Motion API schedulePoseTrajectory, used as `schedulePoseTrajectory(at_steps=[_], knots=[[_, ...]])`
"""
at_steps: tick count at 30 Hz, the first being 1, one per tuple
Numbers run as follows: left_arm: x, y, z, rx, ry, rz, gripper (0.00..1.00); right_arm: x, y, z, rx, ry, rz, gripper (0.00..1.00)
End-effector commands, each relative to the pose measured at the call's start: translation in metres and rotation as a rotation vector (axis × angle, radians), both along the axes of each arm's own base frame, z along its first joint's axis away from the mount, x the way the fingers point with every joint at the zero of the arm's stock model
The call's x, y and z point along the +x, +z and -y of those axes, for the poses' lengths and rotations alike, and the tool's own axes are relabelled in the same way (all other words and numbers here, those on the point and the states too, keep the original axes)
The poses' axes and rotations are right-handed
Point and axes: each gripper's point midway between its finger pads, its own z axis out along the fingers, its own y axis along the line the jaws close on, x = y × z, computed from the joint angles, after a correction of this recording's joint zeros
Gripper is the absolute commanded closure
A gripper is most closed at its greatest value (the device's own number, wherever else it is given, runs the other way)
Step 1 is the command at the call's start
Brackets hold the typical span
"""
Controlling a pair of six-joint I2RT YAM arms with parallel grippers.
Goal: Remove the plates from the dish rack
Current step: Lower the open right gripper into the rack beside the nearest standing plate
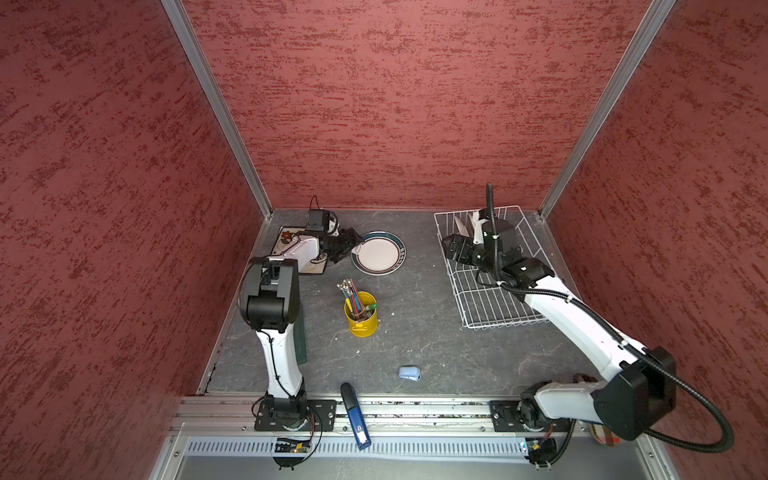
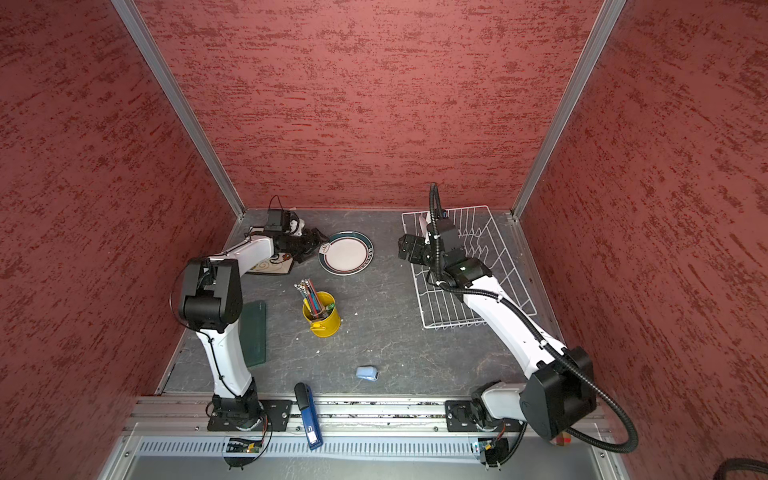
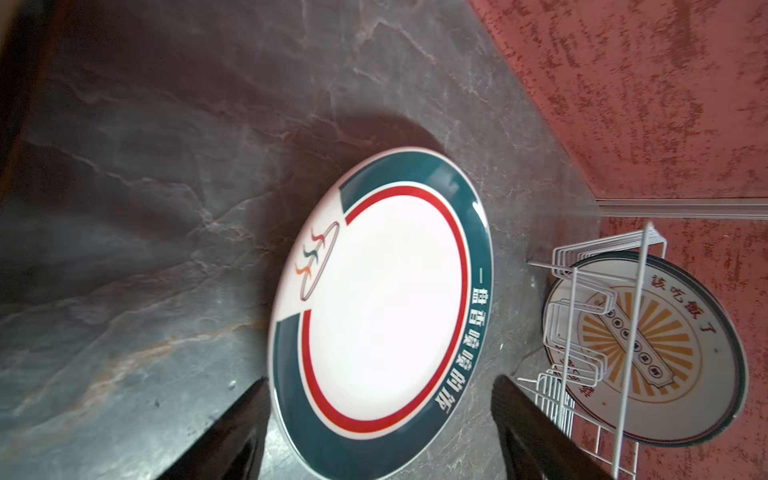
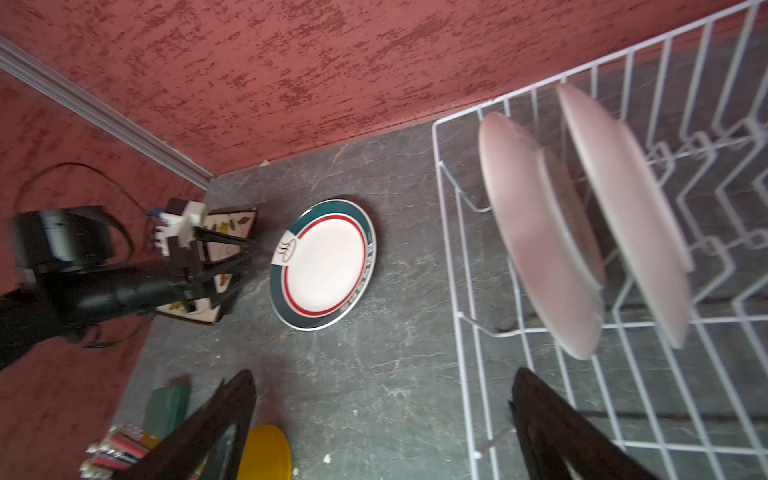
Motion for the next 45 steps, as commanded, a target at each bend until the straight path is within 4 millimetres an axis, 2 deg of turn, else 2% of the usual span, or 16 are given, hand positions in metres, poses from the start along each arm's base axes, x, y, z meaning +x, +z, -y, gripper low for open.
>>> schedulePoseTrajectory(at_steps=[1,3,6,9,13,20,28,33,38,45], knots=[[-0.004,0.025,-0.006,0.028,-0.005,0.051,0.15,0.0,0.027,0.04,-0.176,-0.102,0.064,0.02],[-0.007,0.036,-0.007,0.037,-0.006,0.07,0.15,-0.003,0.035,0.057,-0.246,-0.142,0.078,0.01],[-0.01,0.055,-0.008,0.042,-0.01,0.11,0.14,-0.007,0.044,0.072,-0.309,-0.165,0.104,0.01],[-0.015,0.072,-0.003,0.04,-0.034,0.15,0.14,-0.007,0.042,0.082,-0.334,-0.209,0.097,0.01],[-0.025,0.088,0.009,0.089,-0.082,0.19,0.14,0.0,0.026,0.076,-0.305,-0.211,0.038,0.02],[-0.037,0.105,0.024,0.124,-0.135,0.224,0.13,0.016,0.003,0.061,-0.275,-0.196,-0.059,0.11],[-0.041,0.106,0.038,0.106,-0.164,0.226,0.12,0.029,-0.018,0.051,-0.399,-0.178,-0.153,0.22],[-0.041,0.104,0.044,0.098,-0.172,0.219,0.11,0.035,-0.027,0.042,-0.495,-0.162,-0.171,0.23],[-0.042,0.103,0.047,0.096,-0.178,0.218,0.11,0.04,-0.036,0.047,-0.587,-0.209,-0.196,0.27],[-0.042,0.104,0.051,0.085,-0.182,0.215,0.11,0.049,-0.041,0.042,-0.645,-0.195,-0.193,0.34]])
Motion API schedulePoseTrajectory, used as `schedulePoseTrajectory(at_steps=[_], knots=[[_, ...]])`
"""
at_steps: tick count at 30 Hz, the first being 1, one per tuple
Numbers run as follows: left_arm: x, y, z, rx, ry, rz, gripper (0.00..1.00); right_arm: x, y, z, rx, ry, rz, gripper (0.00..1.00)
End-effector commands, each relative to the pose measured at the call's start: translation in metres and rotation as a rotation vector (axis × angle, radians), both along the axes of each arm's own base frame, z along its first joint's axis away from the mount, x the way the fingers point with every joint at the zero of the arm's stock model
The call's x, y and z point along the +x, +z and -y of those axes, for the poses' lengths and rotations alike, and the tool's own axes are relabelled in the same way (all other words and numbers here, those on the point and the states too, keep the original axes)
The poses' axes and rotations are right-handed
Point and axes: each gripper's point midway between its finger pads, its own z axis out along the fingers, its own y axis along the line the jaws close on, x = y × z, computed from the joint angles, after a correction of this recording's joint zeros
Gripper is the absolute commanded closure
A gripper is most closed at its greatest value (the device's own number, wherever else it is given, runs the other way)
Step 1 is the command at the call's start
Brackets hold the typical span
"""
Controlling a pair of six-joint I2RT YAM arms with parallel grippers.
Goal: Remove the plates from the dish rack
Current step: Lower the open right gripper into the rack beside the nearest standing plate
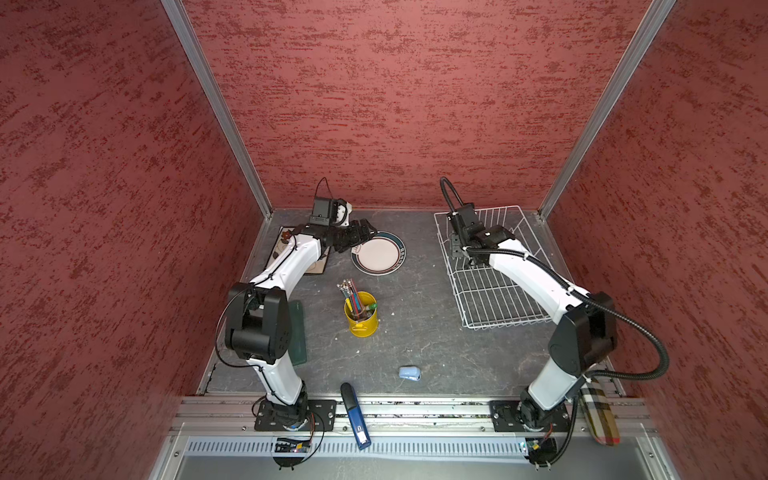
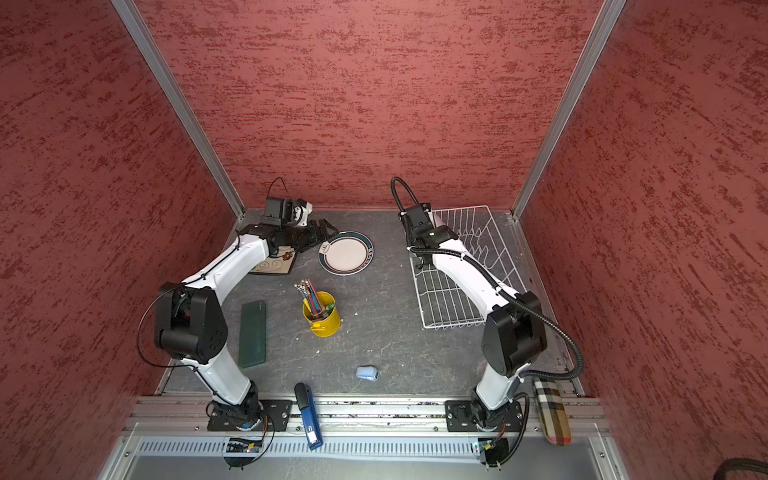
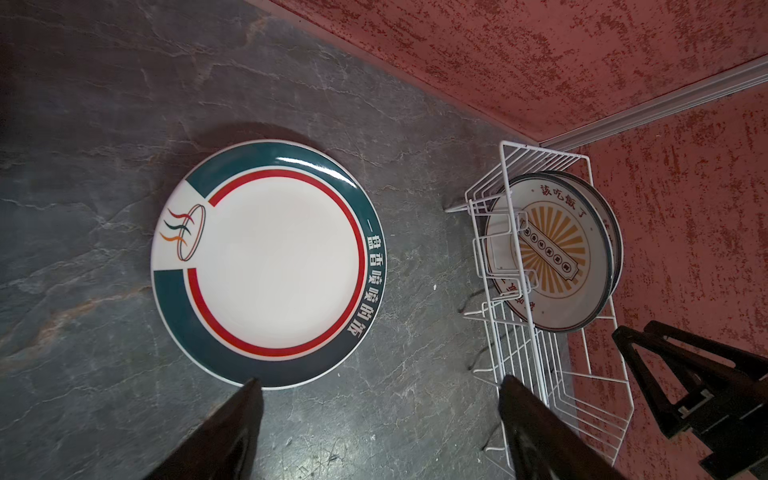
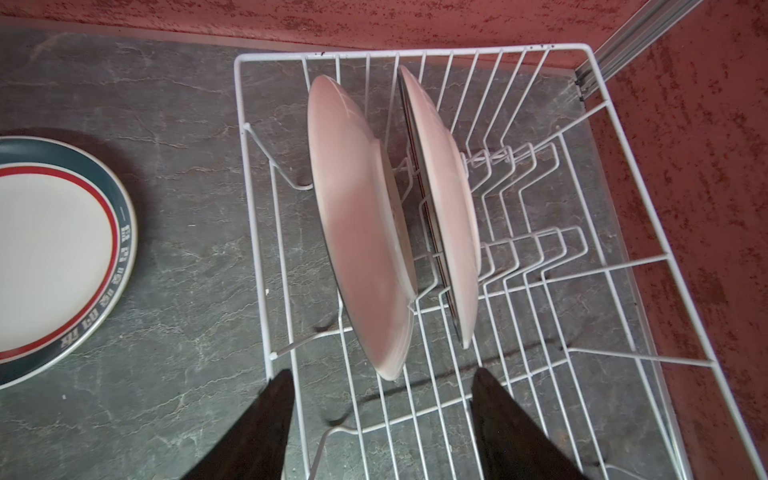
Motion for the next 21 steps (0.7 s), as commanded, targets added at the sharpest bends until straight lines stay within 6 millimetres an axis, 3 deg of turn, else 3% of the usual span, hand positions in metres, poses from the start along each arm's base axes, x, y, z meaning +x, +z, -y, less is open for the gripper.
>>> schedulePoseTrajectory(at_steps=[1,21], knots=[[0.002,0.011,0.004,-0.007,-0.009,0.024,0.11,0.006,0.012,0.006,-0.071,-0.011,0.023,0.36],[-0.001,0.011,0.011,-0.014,-0.021,0.015,0.11,0.021,-0.015,0.01,-0.287,-0.005,-0.078,0.47]])
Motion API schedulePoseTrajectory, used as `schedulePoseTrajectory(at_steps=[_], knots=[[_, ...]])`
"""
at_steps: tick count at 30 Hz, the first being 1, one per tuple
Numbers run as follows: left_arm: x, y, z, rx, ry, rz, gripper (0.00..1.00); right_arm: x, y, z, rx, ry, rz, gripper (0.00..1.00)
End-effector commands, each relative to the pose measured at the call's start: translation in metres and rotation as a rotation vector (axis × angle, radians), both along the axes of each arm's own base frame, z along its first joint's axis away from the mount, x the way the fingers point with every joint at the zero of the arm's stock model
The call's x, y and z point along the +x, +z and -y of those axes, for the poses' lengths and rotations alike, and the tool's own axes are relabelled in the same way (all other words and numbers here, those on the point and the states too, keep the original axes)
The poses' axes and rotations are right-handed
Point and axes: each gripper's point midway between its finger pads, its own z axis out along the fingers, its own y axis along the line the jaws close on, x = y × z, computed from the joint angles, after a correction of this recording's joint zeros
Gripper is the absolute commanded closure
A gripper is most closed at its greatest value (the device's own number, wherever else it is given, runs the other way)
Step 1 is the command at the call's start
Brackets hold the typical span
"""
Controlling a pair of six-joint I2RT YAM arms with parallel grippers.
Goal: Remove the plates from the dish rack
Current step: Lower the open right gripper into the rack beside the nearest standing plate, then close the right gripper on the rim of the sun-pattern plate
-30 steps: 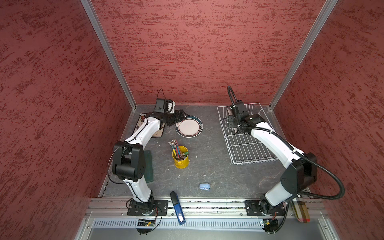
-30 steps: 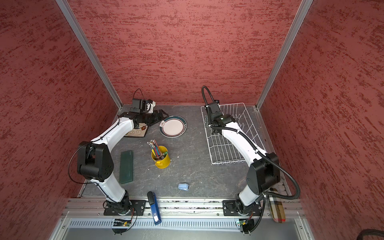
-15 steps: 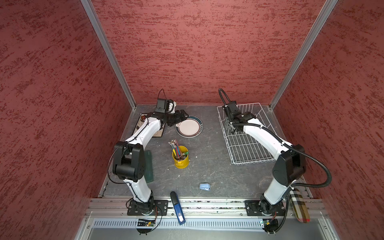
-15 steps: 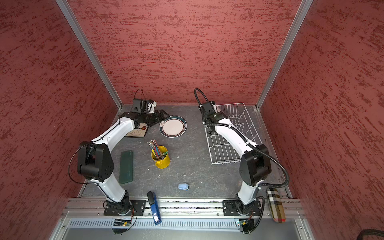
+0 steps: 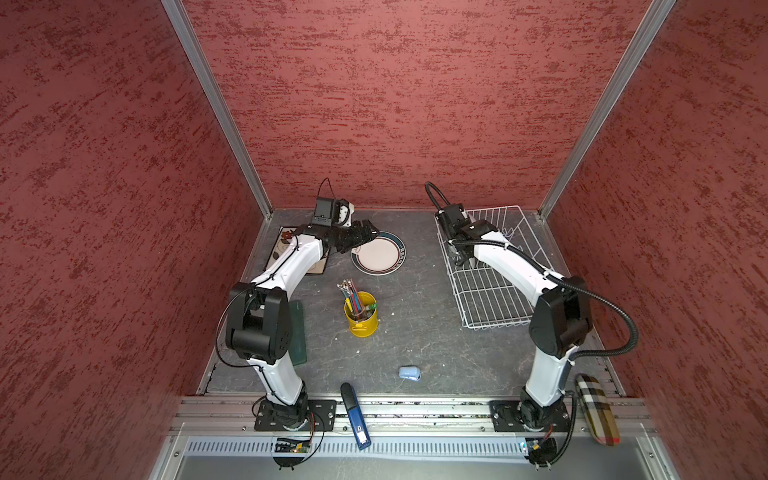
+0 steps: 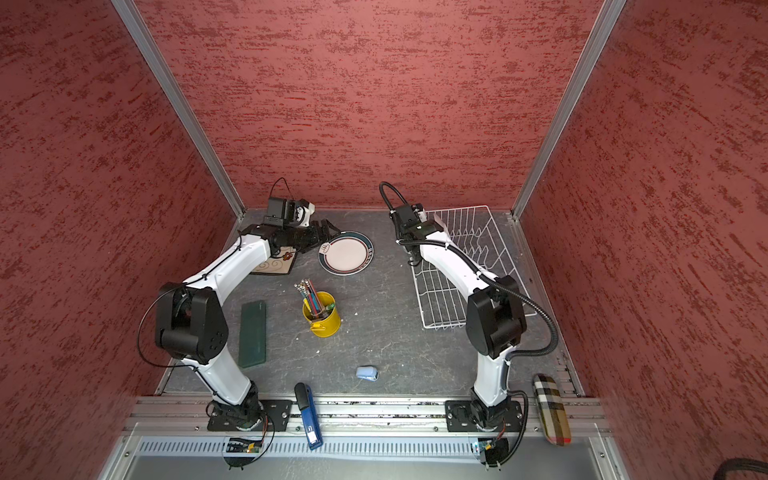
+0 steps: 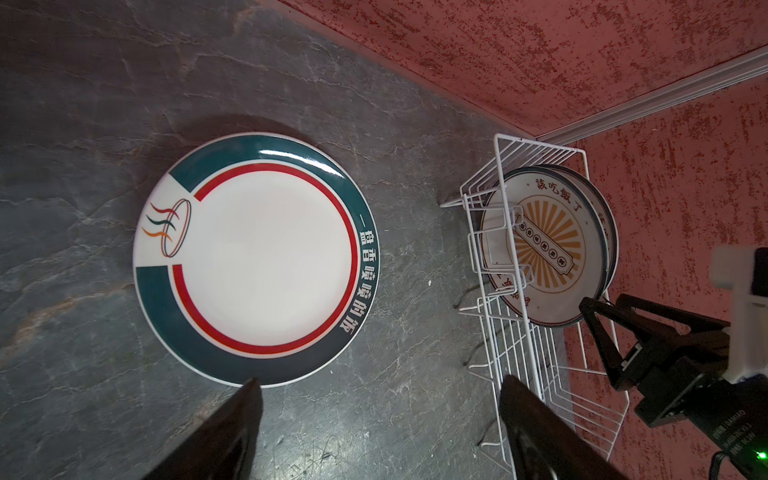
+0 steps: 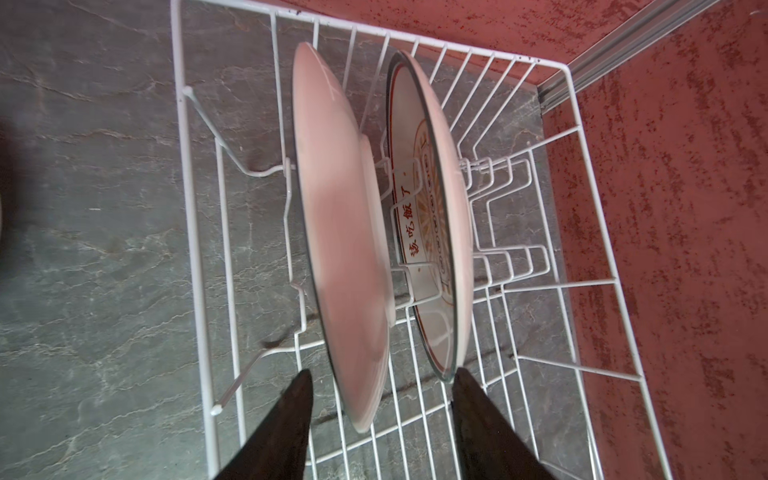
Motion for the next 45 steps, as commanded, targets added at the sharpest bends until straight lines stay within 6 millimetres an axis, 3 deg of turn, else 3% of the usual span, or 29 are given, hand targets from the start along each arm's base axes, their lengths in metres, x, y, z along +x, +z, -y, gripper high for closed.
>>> schedulePoseTrajectory(at_steps=[1,45], knots=[[0.001,0.011,0.005,-0.01,-0.01,0.02,0.11,0.002,0.006,0.005,-0.082,-0.006,0.001,0.47],[-0.004,0.012,0.002,-0.001,-0.012,0.017,0.1,0.029,-0.023,0.01,-0.293,-0.007,0.005,0.7]])
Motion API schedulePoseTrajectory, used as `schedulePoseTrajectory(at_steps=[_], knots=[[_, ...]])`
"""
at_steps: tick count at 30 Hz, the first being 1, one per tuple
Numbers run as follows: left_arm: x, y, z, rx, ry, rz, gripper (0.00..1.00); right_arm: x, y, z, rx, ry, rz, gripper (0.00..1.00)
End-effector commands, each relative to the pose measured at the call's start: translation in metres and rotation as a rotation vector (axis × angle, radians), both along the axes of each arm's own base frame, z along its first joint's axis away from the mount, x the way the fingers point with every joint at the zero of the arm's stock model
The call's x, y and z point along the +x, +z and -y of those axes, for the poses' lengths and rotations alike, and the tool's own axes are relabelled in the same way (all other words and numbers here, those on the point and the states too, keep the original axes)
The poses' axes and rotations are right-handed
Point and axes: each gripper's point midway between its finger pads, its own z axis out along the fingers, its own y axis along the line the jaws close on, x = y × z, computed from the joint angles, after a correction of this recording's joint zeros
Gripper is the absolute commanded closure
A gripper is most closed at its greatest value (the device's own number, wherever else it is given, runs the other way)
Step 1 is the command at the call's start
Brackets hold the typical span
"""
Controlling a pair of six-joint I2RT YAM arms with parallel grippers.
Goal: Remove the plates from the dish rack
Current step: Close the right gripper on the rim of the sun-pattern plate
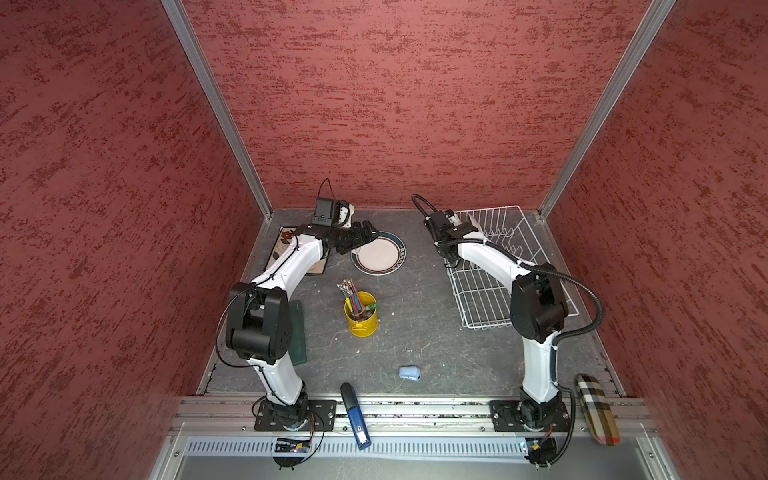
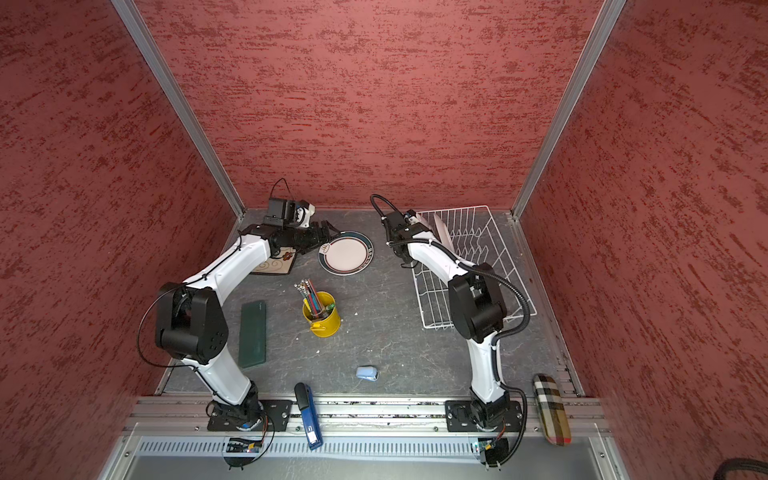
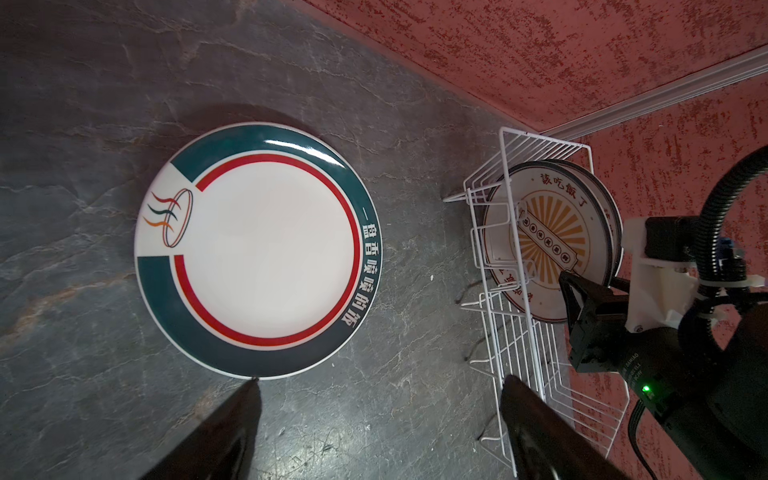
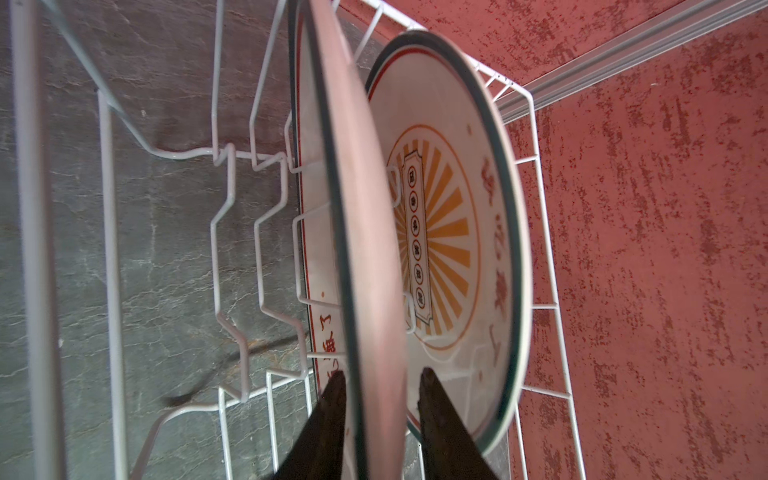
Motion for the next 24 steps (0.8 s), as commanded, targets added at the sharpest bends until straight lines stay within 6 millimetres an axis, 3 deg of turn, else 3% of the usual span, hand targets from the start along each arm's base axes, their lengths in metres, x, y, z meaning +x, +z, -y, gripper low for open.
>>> schedulePoseTrajectory(at_steps=[1,24], knots=[[0.0,0.016,0.003,-0.004,-0.01,0.038,0.1,0.007,0.007,-0.002,-0.023,0.0,0.04,0.71],[-0.002,0.012,0.003,-0.006,-0.016,0.031,0.09,0.01,-0.007,0.001,-0.059,0.005,0.052,0.75]])
